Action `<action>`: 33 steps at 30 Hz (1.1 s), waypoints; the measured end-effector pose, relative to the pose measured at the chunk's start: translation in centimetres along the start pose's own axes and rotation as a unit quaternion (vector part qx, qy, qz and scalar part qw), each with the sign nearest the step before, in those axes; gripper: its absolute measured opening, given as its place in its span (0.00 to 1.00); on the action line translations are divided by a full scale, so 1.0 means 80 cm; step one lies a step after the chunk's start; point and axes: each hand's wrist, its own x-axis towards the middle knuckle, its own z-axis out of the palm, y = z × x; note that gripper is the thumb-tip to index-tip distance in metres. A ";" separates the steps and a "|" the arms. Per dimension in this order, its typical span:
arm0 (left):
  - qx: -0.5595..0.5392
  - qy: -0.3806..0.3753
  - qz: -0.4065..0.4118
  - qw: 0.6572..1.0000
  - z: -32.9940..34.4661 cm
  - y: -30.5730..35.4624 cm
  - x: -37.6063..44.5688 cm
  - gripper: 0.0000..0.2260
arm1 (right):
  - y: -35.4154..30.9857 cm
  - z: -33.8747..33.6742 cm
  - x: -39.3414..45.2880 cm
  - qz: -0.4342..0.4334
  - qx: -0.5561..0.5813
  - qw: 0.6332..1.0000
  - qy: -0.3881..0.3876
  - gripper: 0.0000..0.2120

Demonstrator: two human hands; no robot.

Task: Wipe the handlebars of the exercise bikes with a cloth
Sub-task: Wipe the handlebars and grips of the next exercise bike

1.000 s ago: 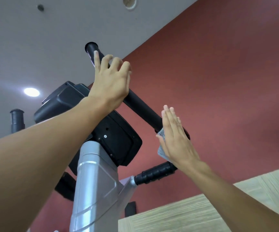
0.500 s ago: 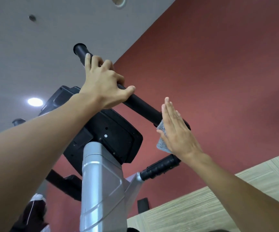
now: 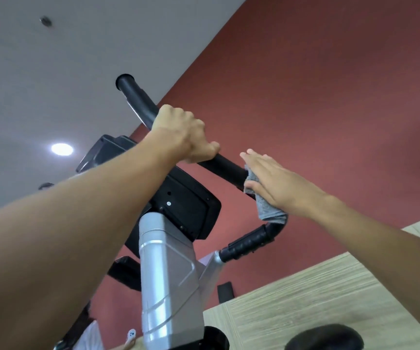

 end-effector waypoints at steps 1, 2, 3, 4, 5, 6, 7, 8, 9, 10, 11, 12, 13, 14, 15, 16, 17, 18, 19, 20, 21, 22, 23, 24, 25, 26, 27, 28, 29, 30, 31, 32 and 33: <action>0.015 -0.005 -0.002 1.000 0.001 0.004 0.003 0.29 | 0.006 0.000 -0.005 0.013 0.017 1.000 -0.012 0.33; 0.020 -0.009 -0.008 1.000 0.002 0.004 0.006 0.29 | 0.011 0.001 -0.004 0.011 0.039 0.999 -0.017 0.33; 0.017 -0.013 -0.015 1.000 0.005 0.002 0.007 0.29 | 0.012 0.003 -0.002 0.001 0.066 0.998 -0.014 0.32; 0.009 -0.017 -0.018 1.000 0.005 0.000 0.008 0.28 | 0.012 0.008 0.002 -0.009 0.099 0.995 -0.002 0.31; 0.002 -0.018 -0.020 1.000 0.005 -0.001 0.007 0.28 | 0.011 0.014 0.006 -0.015 0.135 0.991 0.017 0.31; -0.003 -0.017 -0.022 1.000 0.004 -0.001 0.008 0.28 | 0.009 0.019 0.010 -0.014 0.162 0.986 0.039 0.30; -0.007 -0.015 -0.025 1.000 0.002 -0.001 0.008 0.28 | 0.008 0.024 0.015 -0.010 0.177 0.982 0.061 0.30; -0.012 -0.013 -0.029 0.999 0.001 0.001 0.006 0.27 | 0.007 0.030 0.020 -0.011 0.178 0.980 0.084 0.29; -0.019 -0.008 -0.033 0.999 0.001 0.004 0.006 0.26 | 0.004 0.034 0.025 -0.015 0.177 0.978 0.108 0.29; -0.026 -0.002 -0.035 0.999 0.001 0.006 0.008 0.25 | -0.001 0.034 0.031 -0.018 0.178 0.975 0.132 0.28; -0.034 0.000 -0.034 0.999 0.002 0.008 0.010 0.24 | -0.006 0.033 0.038 -0.020 0.180 0.971 0.154 0.28; -0.044 0.000 -0.028 0.999 0.003 0.010 0.012 0.23 | -0.011 0.030 0.046 -0.023 0.176 0.970 0.169 0.27; -0.056 0.001 -0.020 0.998 0.006 0.011 0.015 0.23 | -0.014 0.027 0.053 -0.026 0.165 0.970 0.179 0.25; -0.068 0.005 -0.011 0.998 0.009 0.012 0.018 0.22 | -0.015 0.023 0.059 -0.032 0.153 0.971 0.180 0.25; -0.077 0.009 -0.003 0.997 0.011 0.012 0.022 0.21 | -0.013 0.019 0.064 -0.039 0.147 0.973 0.171 0.25; -0.084 0.012 0.003 0.996 0.013 0.012 0.024 0.20 | -0.011 0.016 0.069 -0.046 0.147 0.976 0.151 0.26; -0.091 0.014 0.006 0.996 0.014 0.013 0.024 0.20 | -0.009 0.012 0.072 -0.048 0.154 0.979 0.125 0.27; -0.099 0.017 0.008 0.995 0.017 0.015 0.024 0.20 | -0.009 0.009 0.076 -0.046 0.168 0.980 0.098 0.28; -0.103 0.023 0.008 0.994 0.022 0.015 0.025 0.20 | -0.010 0.005 0.080 -0.041 0.179 0.980 0.076 0.28; -0.106 0.037 0.007 0.994 0.026 0.015 0.025 0.20 | -0.011 0.003 0.084 -0.030 0.185 0.981 0.059 0.28; -0.110 0.055 0.004 0.992 0.029 0.014 0.025 0.20 | -0.013 0.001 0.086 -0.017 0.189 0.981 0.047 0.28; -0.118 0.068 -0.002 0.991 0.031 0.013 0.025 0.19 | -0.012 0.001 0.088 -0.007 0.193 0.981 0.035 0.29; -0.122 0.085 -0.005 0.989 0.034 0.012 0.026 0.19 | -0.012 0.001 0.090 -0.006 0.197 0.980 0.024 0.30; -0.127 0.101 -0.003 0.987 0.037 0.011 0.028 0.19 | -0.011 0.001 0.092 -0.013 0.204 0.979 0.015 0.31; -0.130 0.113 0.001 0.985 0.041 0.012 0.026 0.19 | -0.010 0.002 0.091 -0.020 0.207 0.978 0.010 0.32; -0.135 0.123 0.003 0.983 0.044 0.015 0.024 0.18 | -0.008 0.004 0.090 -0.019 0.205 0.979 0.011 0.33; -0.143 0.132 -0.001 0.981 0.044 0.017 0.023 0.18 | -0.008 0.003 0.089 -0.010 0.197 0.980 0.010 0.33; -0.154 0.133 -0.008 0.979 0.044 0.019 0.023 0.18 | -0.009 0.001 0.088 0.004 0.190 0.982 0.000 0.33; -0.161 0.133 -0.013 0.978 0.044 0.020 0.023 0.18 | -0.012 -0.002 0.088 0.015 0.183 0.983 -0.008 0.32; -0.161 0.129 -0.019 0.978 0.044 0.021 0.024 0.17 | -0.016 -0.005 0.093 0.018 0.177 0.984 -0.016 0.31; -0.157 0.118 -0.023 0.980 0.043 0.020 0.025 0.17 | -0.021 -0.010 0.100 0.013 0.180 0.983 -0.030 0.29; -0.149 0.111 -0.022 0.982 0.042 0.020 0.025 0.18 | -0.026 -0.013 0.107 0.002 0.192 0.980 -0.045 0.28; -0.143 0.106 -0.020 0.984 0.041 0.019 0.024 0.21 | -0.030 -0.017 0.113 -0.010 0.203 0.978 -0.054 0.27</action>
